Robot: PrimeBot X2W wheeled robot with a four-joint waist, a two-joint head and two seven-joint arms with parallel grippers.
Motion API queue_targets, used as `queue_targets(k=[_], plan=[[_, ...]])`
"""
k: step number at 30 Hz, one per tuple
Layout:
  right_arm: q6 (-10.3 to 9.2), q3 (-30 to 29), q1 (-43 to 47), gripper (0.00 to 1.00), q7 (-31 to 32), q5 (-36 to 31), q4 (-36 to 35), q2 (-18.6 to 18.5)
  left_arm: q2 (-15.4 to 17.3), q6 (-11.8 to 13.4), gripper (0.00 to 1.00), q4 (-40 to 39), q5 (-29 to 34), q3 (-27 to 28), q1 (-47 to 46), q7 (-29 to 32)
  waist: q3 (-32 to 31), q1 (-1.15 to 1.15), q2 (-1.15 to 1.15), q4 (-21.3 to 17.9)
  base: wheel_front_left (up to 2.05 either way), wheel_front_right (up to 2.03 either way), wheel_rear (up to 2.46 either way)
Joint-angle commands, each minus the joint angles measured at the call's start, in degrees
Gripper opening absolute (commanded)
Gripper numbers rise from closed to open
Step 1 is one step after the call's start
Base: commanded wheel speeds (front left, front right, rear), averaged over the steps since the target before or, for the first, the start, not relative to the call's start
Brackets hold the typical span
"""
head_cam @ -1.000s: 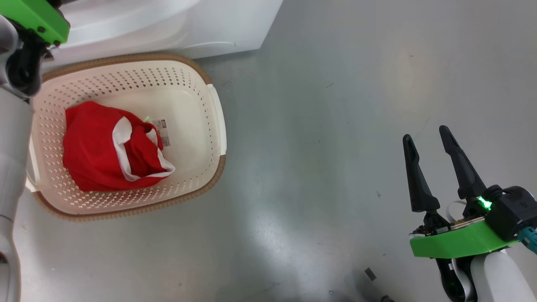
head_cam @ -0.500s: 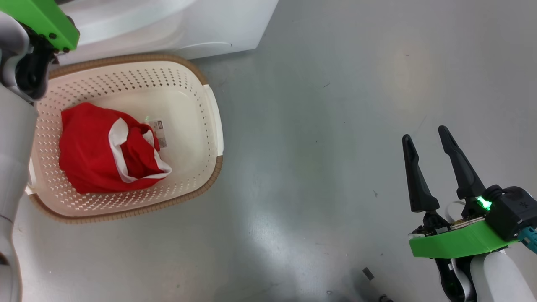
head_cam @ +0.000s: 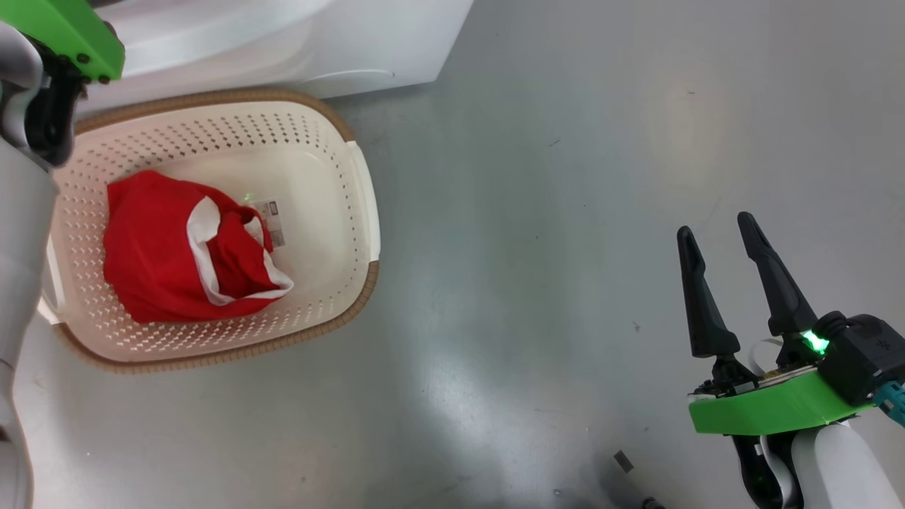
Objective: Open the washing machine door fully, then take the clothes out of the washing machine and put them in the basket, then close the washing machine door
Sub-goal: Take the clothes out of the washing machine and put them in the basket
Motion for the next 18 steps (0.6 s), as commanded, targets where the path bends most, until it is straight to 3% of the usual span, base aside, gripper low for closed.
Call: queue_targets(k=[1,10,18], plan=[[0.28,1.4,0.6,1.0,-0.4,0.3,-1.1,-0.4,2.6,-0.3,0.0,-1.1,0.7,0.2,-1.9,-1.1,0.2,0.0,0.0,0.4,0.0,0.0,0.0],[0.28,2.4,-0.8,1.0,-0.4,0.4,-0.3,-0.4,3.8,-0.1,0.0,-4.4,1.7,1.1,-0.3,-4.7,-0.4,0.0,0.0,2.2,0.0,0.0,0.0],[0.28,2.7,-2.4,1.0,-0.4,0.3,0.3,-0.4,6.4,4.0,0.0,-18.1,7.4,6.9,6.5,-4.9,-1.0,0.0,0.0,2.8,0.0,0.0,0.0]])
